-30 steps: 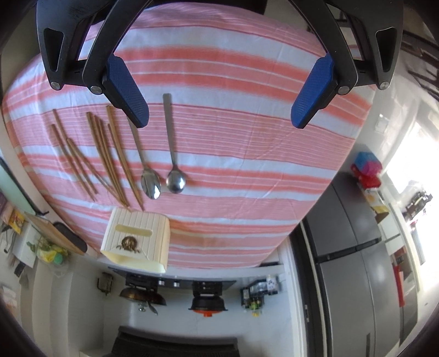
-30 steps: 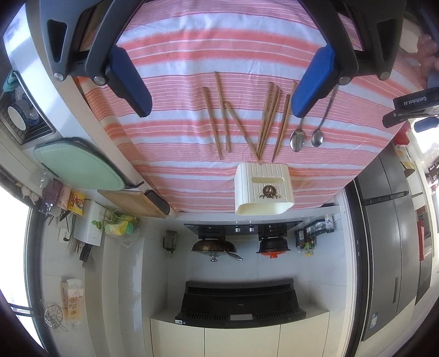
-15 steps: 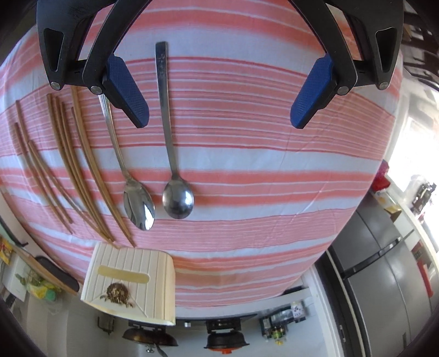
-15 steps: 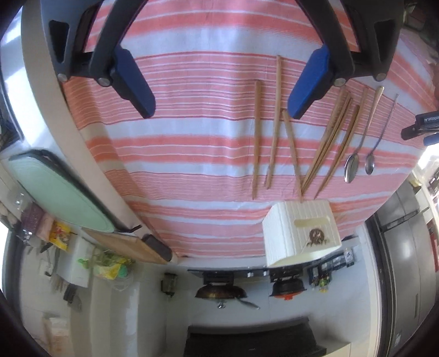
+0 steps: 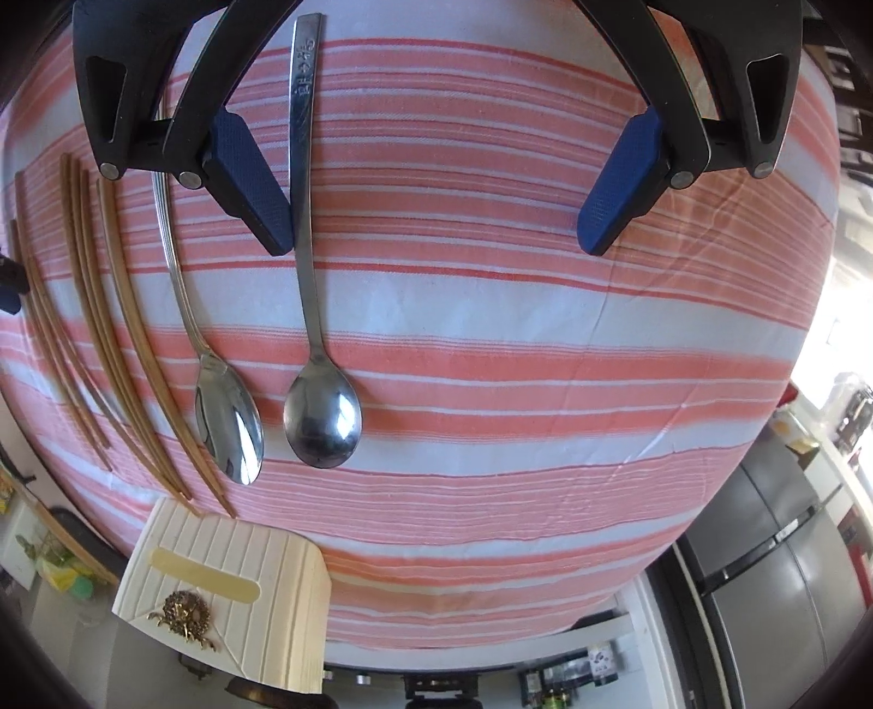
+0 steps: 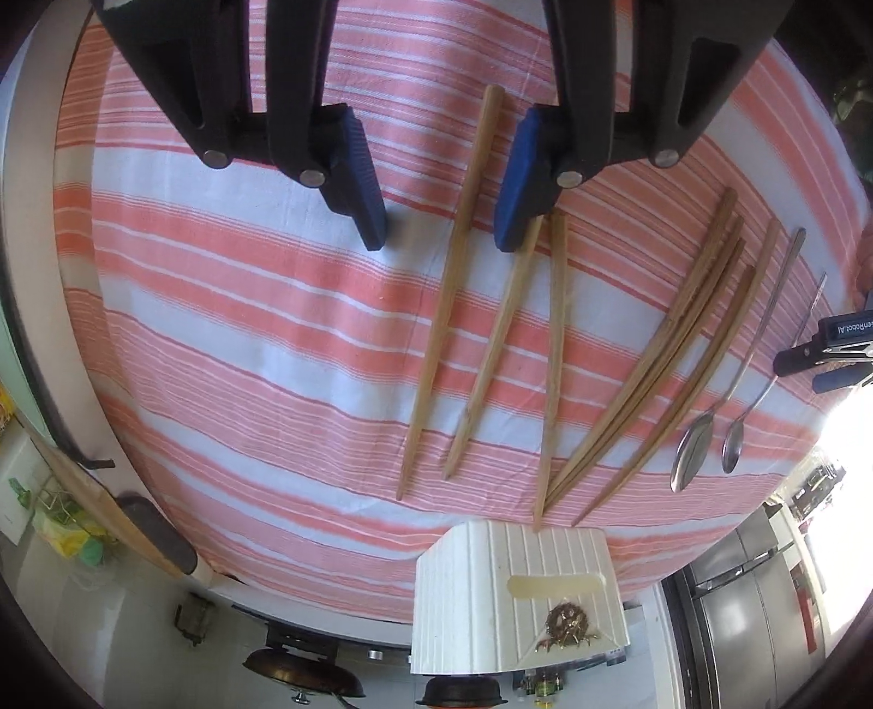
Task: Organize utensils
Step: 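Grasp a steel spoon with the left tool while the right tool grasps a wooden chopstick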
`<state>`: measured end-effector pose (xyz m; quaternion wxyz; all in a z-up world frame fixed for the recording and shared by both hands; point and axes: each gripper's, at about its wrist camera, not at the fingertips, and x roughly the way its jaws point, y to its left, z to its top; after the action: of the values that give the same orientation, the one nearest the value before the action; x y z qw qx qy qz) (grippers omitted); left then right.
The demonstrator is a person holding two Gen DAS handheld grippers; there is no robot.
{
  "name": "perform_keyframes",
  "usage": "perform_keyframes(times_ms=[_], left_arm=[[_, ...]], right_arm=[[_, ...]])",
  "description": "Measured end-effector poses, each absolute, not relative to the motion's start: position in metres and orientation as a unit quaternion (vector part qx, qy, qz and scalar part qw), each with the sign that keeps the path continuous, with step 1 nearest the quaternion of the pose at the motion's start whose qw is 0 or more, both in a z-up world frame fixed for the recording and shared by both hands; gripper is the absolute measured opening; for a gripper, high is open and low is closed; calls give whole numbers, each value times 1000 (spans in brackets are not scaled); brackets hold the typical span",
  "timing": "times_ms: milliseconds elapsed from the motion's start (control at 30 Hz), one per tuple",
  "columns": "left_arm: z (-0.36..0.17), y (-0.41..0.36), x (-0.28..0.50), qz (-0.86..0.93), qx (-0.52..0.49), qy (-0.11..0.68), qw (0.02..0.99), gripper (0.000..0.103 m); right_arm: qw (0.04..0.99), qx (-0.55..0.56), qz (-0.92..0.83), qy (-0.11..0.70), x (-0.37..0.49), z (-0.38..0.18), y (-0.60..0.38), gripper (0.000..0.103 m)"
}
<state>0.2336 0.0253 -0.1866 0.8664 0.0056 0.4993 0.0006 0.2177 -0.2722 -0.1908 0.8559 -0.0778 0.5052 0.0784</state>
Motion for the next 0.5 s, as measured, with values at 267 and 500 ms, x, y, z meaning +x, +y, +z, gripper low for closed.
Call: perform_keyframes(times_ms=[267, 500], left_arm=[[-187, 27, 243, -30, 29, 507, 861, 103], [-187, 21, 262, -43, 33, 521, 852, 103]], right_arm=[[845, -102, 101, 515, 225, -190, -274, 42], [823, -142, 110, 538, 259, -188, -259, 42]])
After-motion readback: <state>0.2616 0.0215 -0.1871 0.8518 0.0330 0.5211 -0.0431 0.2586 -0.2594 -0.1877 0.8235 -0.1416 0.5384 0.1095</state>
